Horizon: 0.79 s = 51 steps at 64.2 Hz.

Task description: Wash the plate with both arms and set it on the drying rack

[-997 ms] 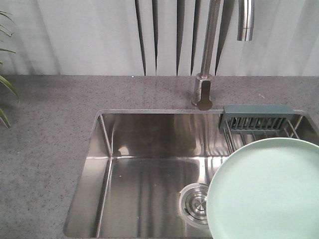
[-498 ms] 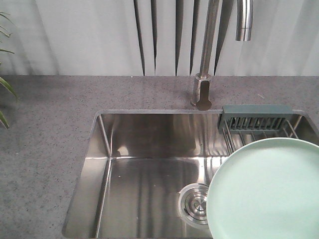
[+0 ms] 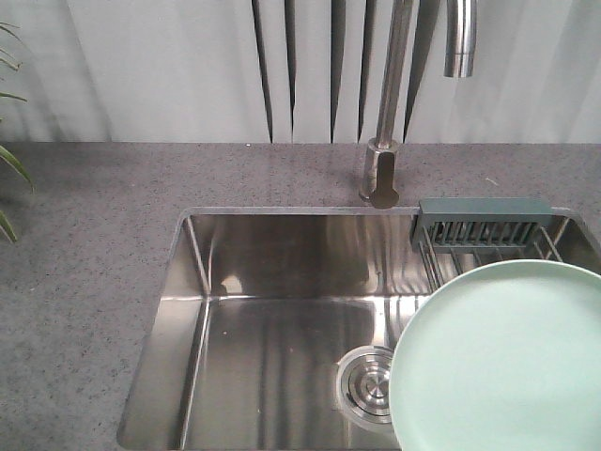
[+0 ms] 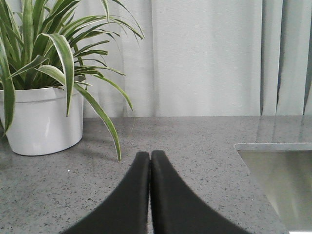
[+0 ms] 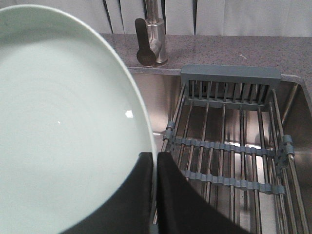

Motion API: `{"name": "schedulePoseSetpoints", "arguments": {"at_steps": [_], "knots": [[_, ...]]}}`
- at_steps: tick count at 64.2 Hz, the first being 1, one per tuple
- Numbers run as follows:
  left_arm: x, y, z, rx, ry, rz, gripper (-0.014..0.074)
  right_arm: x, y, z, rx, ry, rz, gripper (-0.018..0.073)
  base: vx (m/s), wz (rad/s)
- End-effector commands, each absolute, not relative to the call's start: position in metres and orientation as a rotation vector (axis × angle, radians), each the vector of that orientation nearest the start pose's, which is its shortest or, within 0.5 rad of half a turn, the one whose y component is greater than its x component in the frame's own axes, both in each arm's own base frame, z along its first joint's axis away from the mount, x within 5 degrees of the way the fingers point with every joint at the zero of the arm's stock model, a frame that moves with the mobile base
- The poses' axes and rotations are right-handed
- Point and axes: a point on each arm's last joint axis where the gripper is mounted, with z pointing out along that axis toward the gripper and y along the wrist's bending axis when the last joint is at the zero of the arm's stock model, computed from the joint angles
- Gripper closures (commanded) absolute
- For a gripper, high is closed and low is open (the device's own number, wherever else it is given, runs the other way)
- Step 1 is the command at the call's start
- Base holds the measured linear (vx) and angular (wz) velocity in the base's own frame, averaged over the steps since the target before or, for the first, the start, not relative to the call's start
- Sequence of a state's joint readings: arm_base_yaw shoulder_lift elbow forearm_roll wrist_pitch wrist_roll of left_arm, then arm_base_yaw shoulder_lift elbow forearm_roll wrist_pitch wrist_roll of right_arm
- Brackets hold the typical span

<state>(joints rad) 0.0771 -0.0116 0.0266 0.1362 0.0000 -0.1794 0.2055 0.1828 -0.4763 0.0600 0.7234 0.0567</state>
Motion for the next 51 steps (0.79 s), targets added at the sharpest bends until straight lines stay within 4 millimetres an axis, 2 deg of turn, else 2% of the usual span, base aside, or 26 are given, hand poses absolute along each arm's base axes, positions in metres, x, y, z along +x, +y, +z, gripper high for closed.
{"name": "schedulePoseSetpoints", "arguments": {"at_steps": [1, 16, 31, 41, 45, 51], "knots": [[0.055, 0.003, 0.208, -0.109, 1.409, -0.016, 0.0602, 0.040, 0.011, 0.310, -0.117, 1.823, 0.246, 0.0564, 0.00, 0.00], [0.055, 0.006, 0.209, -0.587, 1.303, -0.543, 0.0602, 0.040, 0.011, 0.310, -0.117, 1.823, 0.246, 0.0564, 0.00, 0.00], [0.054, 0.008, 0.211, -0.766, 1.202, -0.739, 0.0602, 0.040, 0.011, 0.310, -0.117, 1.823, 0.246, 0.0564, 0.00, 0.00], [0.054, 0.010, 0.210, -1.062, 1.042, -1.064, 0.0602, 0.040, 0.011, 0.310, -0.117, 1.823, 0.246, 0.0564, 0.00, 0.00], [0.053, 0.011, 0.214, -1.133, 0.988, -1.157, 0.0602, 0.040, 0.011, 0.310, -0.117, 1.823, 0.246, 0.0564, 0.00, 0.00], [0.050, 0.009, 0.232, -1.118, 0.959, -1.210, 0.0602, 0.040, 0.011, 0.310, -0.117, 1.823, 0.246, 0.0564, 0.00, 0.00]]}}
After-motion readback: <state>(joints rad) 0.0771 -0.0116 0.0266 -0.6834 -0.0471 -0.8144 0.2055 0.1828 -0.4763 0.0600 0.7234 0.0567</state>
